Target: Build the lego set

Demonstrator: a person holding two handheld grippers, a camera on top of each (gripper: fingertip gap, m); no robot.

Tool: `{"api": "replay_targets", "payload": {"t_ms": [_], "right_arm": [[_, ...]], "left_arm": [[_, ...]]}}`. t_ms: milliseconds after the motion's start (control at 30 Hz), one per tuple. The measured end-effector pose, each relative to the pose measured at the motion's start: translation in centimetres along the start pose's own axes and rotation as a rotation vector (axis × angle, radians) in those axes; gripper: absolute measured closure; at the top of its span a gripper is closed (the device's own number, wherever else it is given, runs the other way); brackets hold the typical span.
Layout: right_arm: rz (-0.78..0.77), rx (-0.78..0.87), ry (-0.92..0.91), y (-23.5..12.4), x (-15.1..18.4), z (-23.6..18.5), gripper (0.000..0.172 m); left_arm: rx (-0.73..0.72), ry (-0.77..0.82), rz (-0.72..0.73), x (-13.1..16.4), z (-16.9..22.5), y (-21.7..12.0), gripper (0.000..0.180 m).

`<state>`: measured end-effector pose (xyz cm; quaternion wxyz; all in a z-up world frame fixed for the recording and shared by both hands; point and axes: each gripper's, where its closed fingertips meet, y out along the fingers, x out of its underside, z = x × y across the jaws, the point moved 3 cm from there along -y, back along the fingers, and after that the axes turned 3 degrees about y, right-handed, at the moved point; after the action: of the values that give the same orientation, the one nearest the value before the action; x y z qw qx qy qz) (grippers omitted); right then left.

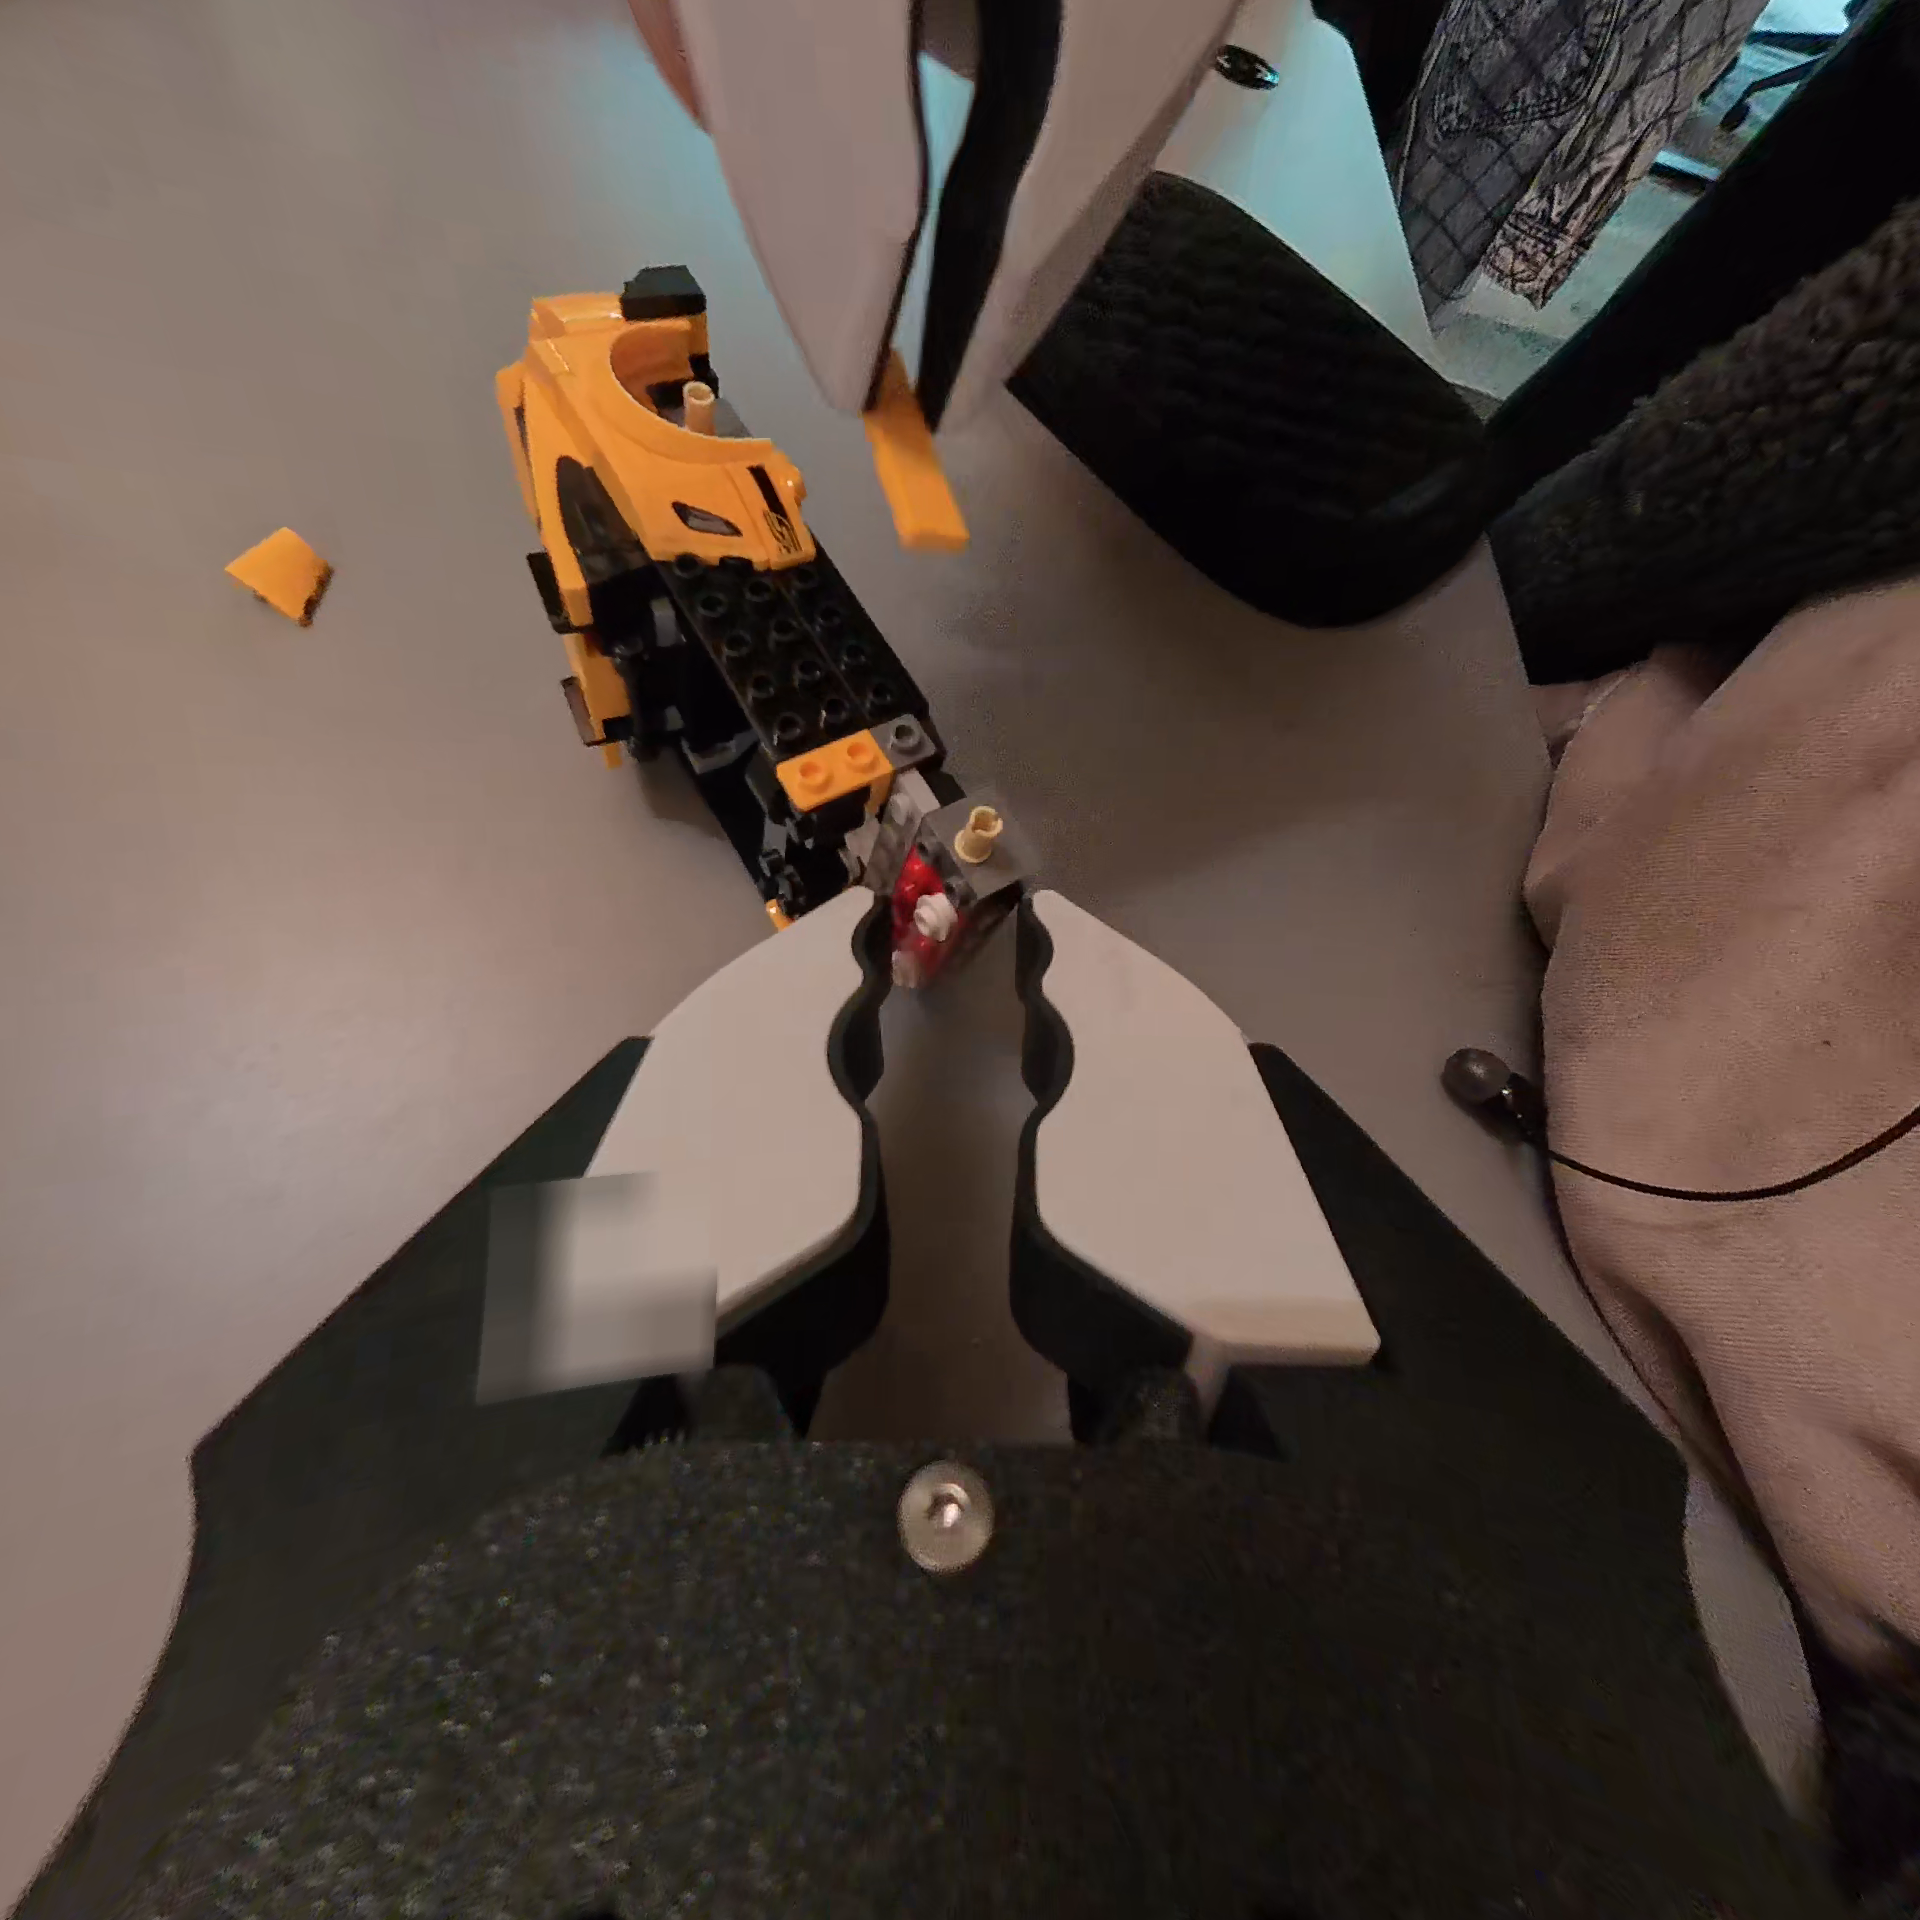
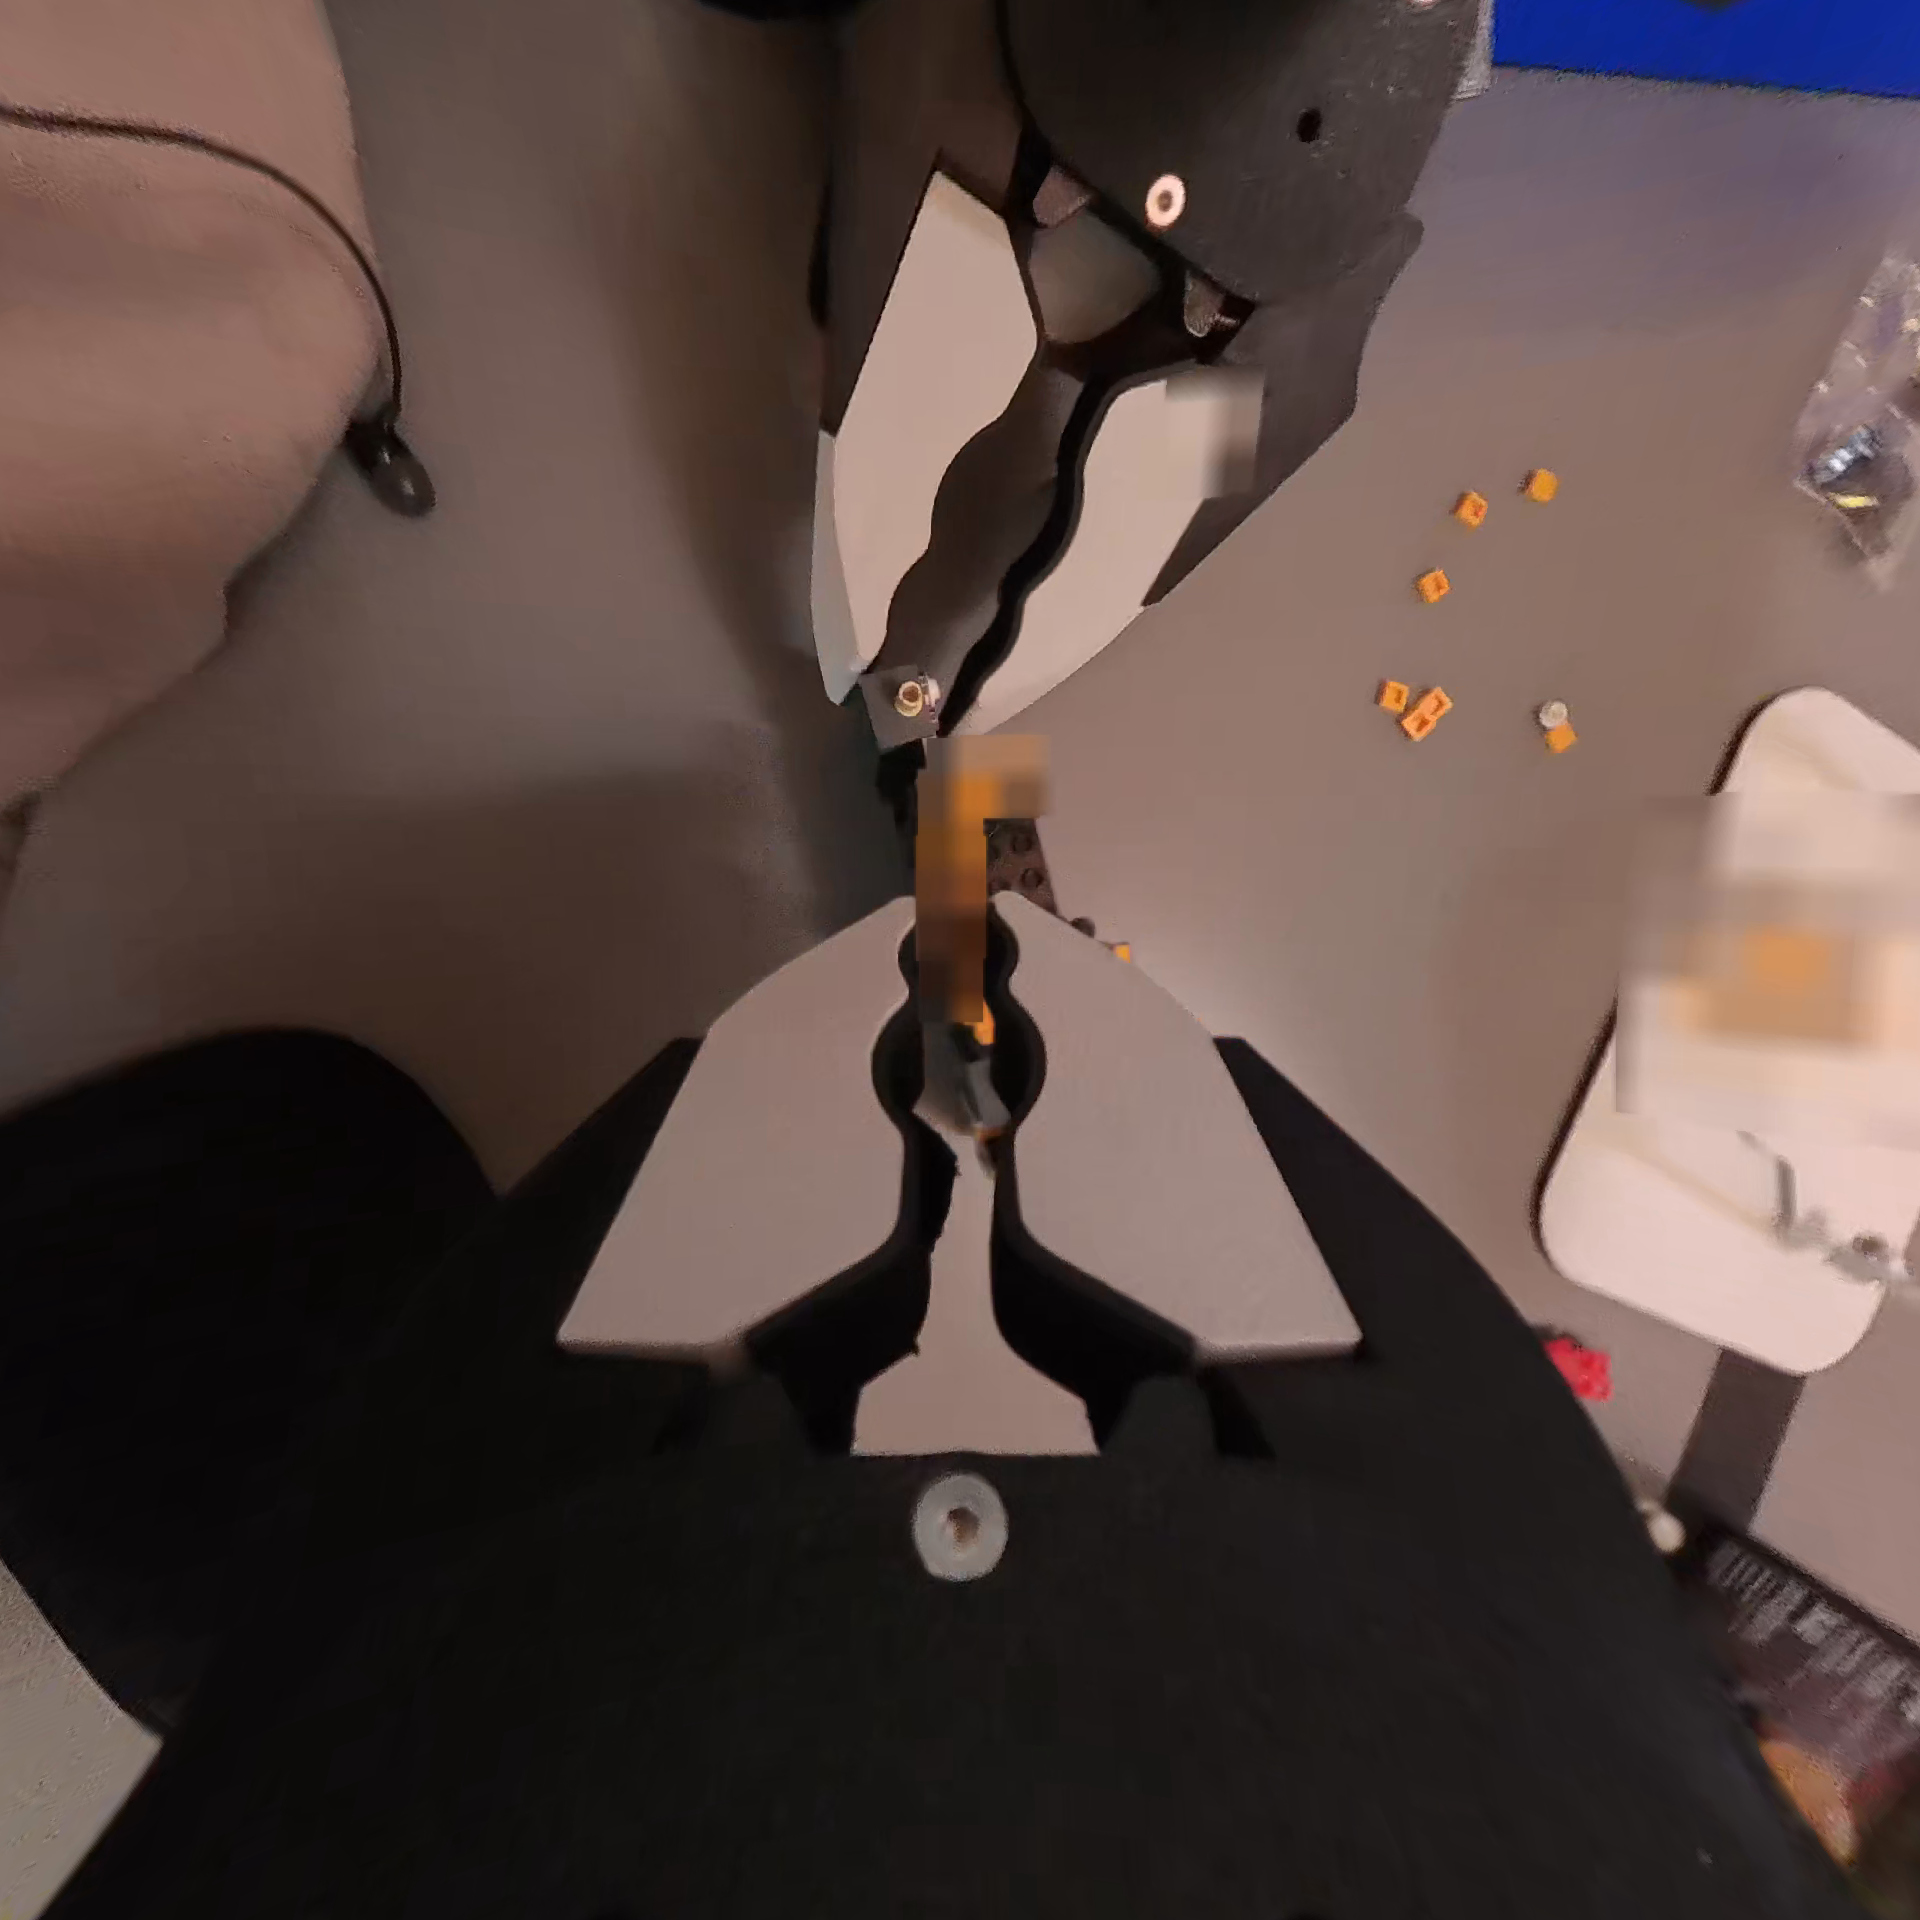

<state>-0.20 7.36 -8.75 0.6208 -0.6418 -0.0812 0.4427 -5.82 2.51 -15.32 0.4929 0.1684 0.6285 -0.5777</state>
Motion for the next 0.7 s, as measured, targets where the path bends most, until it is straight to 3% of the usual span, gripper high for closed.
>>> {"api": "replay_targets", "payload": {"t_ms": [300, 700], "right_arm": [[-0.083, -0.158, -0.097, 2.6, 0.9, 0.8, 0.165], [-0.123, -0.136, -0.082, 2.8, 1.4, 1.1, 0.162]], "left_arm": [[0.000, -0.026, 0.025, -0.1, -0.6, -0.6, 0.158], [0.007, -0.042, 0.029, 0.0, -0.7, -0.4, 0.159]]}}
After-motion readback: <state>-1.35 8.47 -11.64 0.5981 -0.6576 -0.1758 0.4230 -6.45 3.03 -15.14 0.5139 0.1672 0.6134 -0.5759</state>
